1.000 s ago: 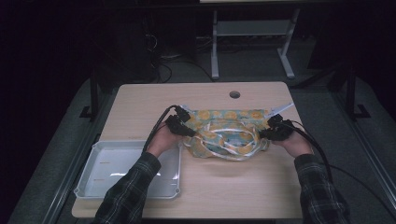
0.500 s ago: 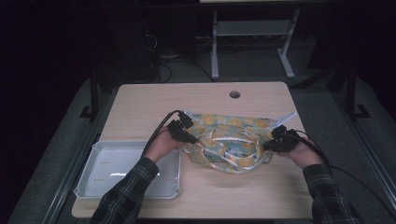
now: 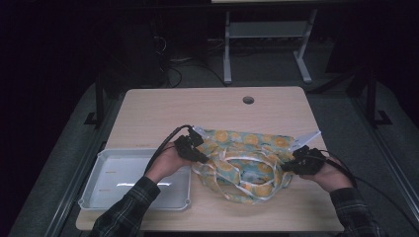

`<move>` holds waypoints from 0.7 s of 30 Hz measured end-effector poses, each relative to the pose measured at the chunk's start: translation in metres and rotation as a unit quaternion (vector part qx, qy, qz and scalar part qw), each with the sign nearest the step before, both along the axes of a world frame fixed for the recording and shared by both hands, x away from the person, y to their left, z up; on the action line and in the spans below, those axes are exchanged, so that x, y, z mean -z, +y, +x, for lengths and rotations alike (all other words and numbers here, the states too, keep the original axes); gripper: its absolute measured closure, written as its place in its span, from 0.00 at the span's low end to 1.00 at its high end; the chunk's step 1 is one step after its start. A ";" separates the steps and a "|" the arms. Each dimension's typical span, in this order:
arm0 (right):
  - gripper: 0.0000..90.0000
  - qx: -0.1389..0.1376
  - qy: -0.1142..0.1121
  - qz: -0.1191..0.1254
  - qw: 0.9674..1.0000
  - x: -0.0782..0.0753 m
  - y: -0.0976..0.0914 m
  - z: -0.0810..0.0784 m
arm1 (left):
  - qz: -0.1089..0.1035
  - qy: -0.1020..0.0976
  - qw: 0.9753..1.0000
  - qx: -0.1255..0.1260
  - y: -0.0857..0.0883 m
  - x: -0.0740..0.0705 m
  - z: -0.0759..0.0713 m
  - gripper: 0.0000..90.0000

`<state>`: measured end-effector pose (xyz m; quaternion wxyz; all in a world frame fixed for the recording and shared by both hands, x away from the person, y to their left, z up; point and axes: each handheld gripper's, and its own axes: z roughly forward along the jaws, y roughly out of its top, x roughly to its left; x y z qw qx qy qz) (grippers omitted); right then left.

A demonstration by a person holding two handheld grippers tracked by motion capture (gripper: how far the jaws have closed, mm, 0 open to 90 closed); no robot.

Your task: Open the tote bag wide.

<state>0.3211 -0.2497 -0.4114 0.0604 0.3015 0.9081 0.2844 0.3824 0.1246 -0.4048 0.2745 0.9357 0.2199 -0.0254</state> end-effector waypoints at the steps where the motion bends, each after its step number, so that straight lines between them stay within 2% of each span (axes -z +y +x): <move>1: 0.99 0.004 -0.005 0.010 1.000 -0.004 -0.002 -0.001 | -0.010 0.002 1.000 -0.003 0.002 -0.004 0.000 1.00; 6: 0.98 0.019 -0.034 0.034 0.999 -0.021 -0.009 0.004 | -0.053 -0.008 0.998 -0.022 0.007 -0.019 0.008 1.00; 7: 0.98 0.019 -0.034 0.034 0.999 -0.021 -0.009 0.004 | -0.053 -0.008 0.998 -0.022 0.007 -0.019 0.008 1.00; 9: 0.98 0.038 -0.041 0.036 0.998 -0.022 -0.011 0.015 | -0.054 -0.011 0.998 -0.040 0.004 -0.016 0.020 0.99; 11: 0.98 0.053 -0.036 0.035 0.997 -0.017 -0.011 0.023 | -0.045 -0.010 0.997 -0.054 0.000 -0.009 0.027 0.99; 14: 0.98 0.066 -0.022 0.023 0.997 -0.004 -0.009 0.035 | -0.021 -0.002 0.998 -0.066 -0.006 0.004 0.036 0.99; 15: 0.98 0.066 -0.022 0.023 0.997 -0.004 -0.009 0.035 | -0.021 -0.002 0.998 -0.066 -0.006 0.004 0.036 0.99; 16: 0.98 0.071 -0.013 0.008 0.997 0.007 -0.007 0.041 | -0.005 0.004 0.998 -0.069 -0.010 0.012 0.040 1.00; 18: 0.98 0.071 -0.005 -0.002 0.997 0.014 -0.006 0.044 | 0.012 0.008 0.998 -0.066 -0.013 0.019 0.042 1.00; 21: 0.99 0.065 0.008 -0.013 0.998 0.022 -0.005 0.043 | 0.026 0.013 0.998 -0.060 -0.017 0.023 0.038 1.00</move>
